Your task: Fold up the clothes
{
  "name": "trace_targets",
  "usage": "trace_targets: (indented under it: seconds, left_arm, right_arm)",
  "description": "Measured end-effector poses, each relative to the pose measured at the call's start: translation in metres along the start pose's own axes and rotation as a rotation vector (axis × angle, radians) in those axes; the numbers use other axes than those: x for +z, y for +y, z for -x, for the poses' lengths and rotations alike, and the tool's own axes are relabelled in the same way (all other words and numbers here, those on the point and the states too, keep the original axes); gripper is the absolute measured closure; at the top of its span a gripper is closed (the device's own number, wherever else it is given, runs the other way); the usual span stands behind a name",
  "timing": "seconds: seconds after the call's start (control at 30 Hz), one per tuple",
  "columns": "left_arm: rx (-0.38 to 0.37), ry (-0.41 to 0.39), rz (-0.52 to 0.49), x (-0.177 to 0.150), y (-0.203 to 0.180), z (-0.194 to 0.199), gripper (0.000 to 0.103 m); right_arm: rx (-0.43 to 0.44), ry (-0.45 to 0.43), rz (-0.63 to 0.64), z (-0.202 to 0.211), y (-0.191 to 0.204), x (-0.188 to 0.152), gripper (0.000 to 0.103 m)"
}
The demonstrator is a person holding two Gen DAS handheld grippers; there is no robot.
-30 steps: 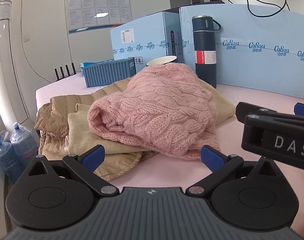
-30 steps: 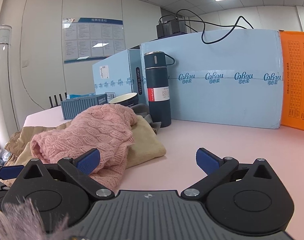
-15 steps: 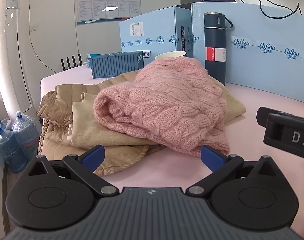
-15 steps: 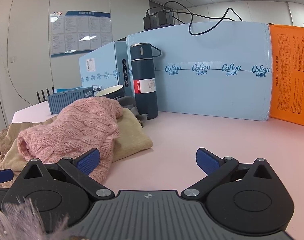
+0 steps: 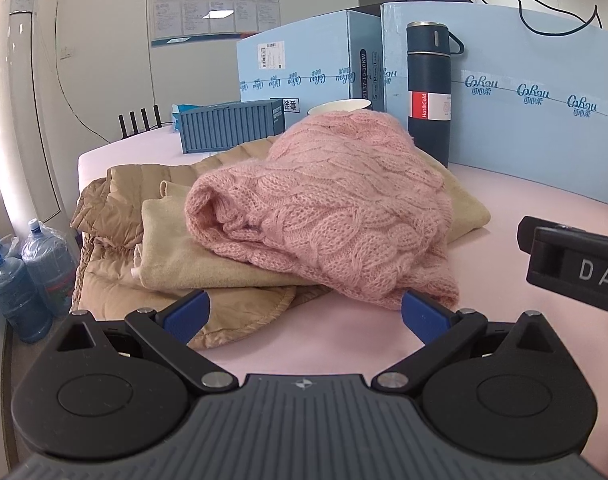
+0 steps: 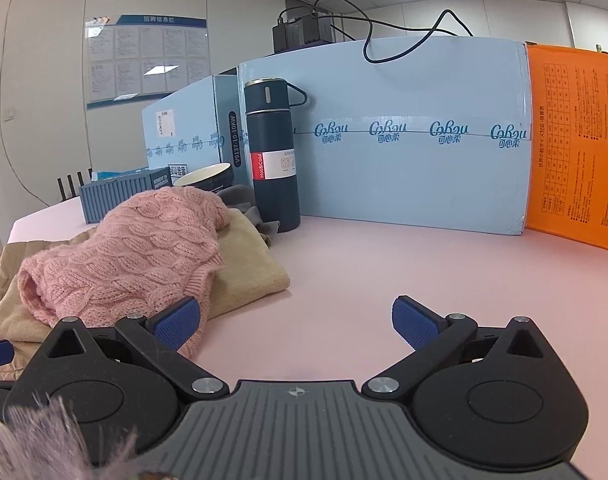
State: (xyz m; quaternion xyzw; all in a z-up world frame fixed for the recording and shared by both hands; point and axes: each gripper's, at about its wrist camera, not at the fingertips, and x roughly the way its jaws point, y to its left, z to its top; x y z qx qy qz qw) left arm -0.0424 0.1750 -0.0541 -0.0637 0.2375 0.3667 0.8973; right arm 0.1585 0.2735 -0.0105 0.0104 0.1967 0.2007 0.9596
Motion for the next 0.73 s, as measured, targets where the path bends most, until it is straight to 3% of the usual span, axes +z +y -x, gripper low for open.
trace_targets:
  seconds: [0.53,0.73]
  left_arm:
    - [-0.038,0.029,0.054,0.000,0.011,-0.007,0.000]
    - [-0.075,-0.002,0.106,-0.003,0.021,-0.004,0.000]
  right_arm:
    - [0.027,0.010,0.030,-0.002,0.005,0.000,0.000]
    - [0.044,-0.026,-0.008,0.005,-0.002,0.001,0.000]
